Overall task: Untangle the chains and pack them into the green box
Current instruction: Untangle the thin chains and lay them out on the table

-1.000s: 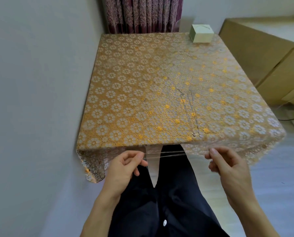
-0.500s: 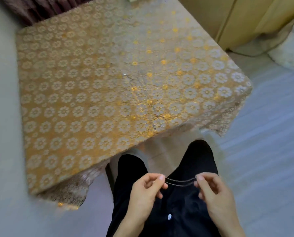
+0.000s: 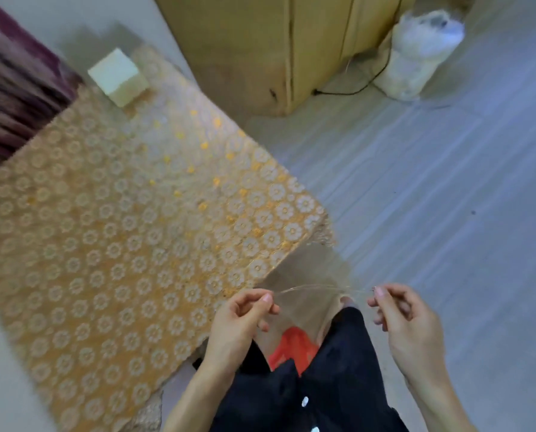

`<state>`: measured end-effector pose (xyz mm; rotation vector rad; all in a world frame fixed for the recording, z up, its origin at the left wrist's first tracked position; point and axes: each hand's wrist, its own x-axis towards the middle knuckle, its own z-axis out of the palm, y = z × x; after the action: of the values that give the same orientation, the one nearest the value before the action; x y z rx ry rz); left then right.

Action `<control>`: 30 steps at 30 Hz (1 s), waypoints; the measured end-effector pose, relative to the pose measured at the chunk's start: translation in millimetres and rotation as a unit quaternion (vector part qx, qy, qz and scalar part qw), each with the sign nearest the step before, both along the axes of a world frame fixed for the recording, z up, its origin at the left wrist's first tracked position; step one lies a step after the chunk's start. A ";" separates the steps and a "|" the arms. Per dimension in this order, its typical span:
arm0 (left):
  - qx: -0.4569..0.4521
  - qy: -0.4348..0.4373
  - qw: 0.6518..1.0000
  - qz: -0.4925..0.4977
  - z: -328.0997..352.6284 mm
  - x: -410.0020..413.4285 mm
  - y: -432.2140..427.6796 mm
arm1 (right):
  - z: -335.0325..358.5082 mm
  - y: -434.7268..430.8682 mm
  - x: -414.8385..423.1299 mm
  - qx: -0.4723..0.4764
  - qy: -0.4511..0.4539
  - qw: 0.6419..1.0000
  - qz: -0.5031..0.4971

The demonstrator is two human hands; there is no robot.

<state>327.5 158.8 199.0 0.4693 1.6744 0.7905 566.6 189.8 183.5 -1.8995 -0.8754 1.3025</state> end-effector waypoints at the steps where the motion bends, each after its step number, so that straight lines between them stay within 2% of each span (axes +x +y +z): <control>1: 0.005 -0.001 1.000 -0.005 17.1 9.4 9.4 | 18.2 5.4 7.1 0.002 0.003 1.000 0.000; 7: 0.043 -0.020 0.999 0.012 87.1 79.1 64.9 | 95.3 45.3 58.8 0.024 -0.008 0.997 0.076; 12: 0.066 -0.043 0.996 0.040 112.2 122.2 105.7 | 131.4 90.5 97.6 0.040 -0.034 0.992 0.117; 16: 0.070 -0.056 0.993 0.076 114.4 136.2 139.0 | 136.6 138.8 110.2 0.045 -0.044 0.989 0.137; 22: 0.064 -0.025 0.992 0.106 95.8 133.9 198.0 | 124.2 221.7 105.2 0.030 -0.042 0.981 0.186; 30: 0.064 -0.002 0.989 0.136 82.7 124.6 337.8 | 117.8 360.2 100.9 0.001 -0.044 0.977 0.210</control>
<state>452.1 496.7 281.6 0.3304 1.7122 1.1018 667.5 550.0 301.3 -1.8424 -1.3788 1.4623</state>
